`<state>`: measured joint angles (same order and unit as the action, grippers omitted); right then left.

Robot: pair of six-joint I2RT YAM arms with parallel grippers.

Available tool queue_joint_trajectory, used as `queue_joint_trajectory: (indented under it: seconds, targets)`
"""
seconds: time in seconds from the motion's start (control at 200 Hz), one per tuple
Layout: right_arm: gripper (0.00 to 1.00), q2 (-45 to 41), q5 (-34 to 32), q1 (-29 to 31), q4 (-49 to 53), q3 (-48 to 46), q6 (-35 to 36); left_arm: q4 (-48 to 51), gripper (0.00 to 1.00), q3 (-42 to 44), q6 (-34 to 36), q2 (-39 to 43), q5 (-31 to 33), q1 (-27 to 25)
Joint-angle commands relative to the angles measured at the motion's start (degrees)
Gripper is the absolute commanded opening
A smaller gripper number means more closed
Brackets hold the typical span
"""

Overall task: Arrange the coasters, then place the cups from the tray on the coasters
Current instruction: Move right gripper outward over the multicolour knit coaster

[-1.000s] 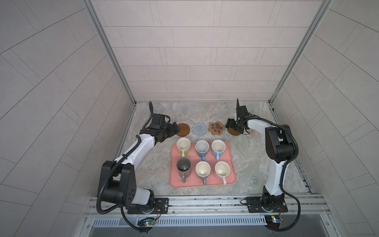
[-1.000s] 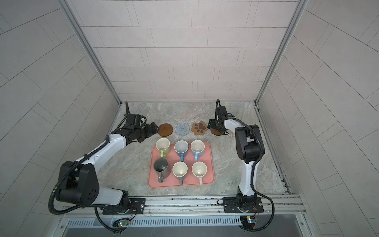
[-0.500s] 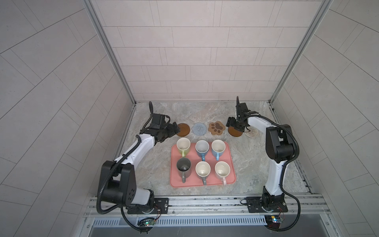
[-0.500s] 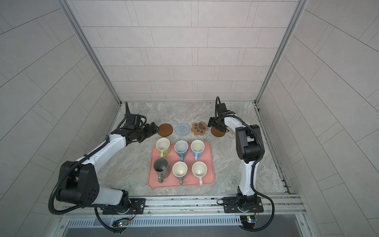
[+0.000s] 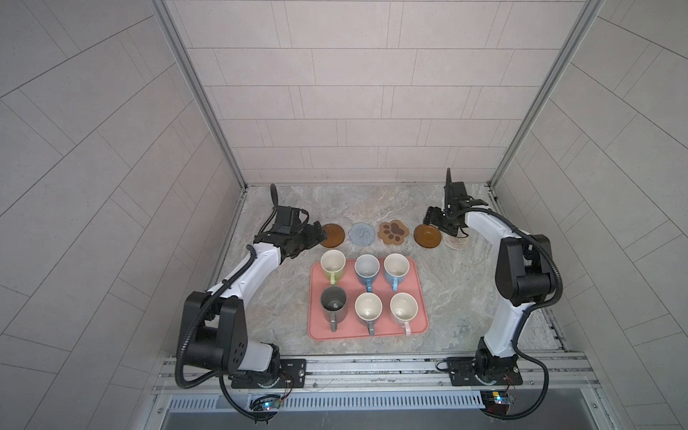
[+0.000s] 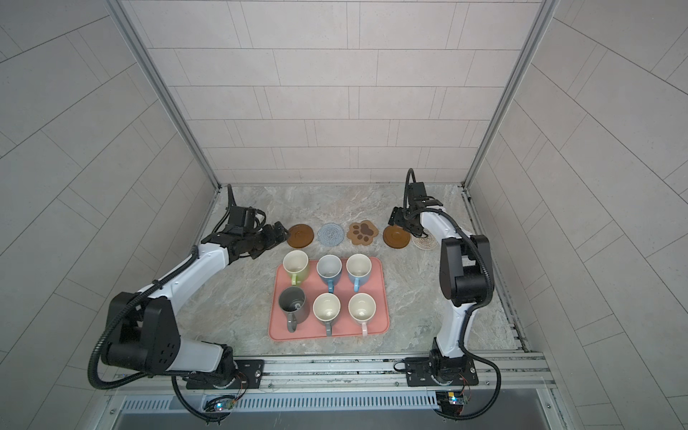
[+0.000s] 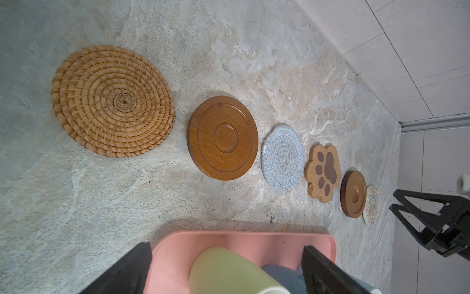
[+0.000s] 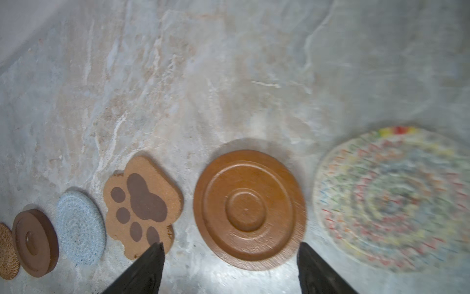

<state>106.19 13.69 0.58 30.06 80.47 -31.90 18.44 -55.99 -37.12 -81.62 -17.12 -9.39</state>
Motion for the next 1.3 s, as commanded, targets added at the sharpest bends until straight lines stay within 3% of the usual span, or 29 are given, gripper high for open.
queue_joint_trajectory:
  seconds: [0.0,0.225,1.296]
  targets:
    - [0.84,-2.5,-0.6,-3.3,-0.8,-4.0,0.3,-1.0,1.00,-0.4,-0.5,-0.4,0.0,0.2]
    - [0.84,0.3,2.6,-7.5,-5.4,-7.9,-0.1,-1.2,1.00,-0.5,-0.8,-0.7,-0.1,0.3]
    - [0.84,10.8,4.7,-8.4,-13.1,-1.3,-2.7,0.9,1.00,-1.9,-1.2,-0.1,1.3,0.1]
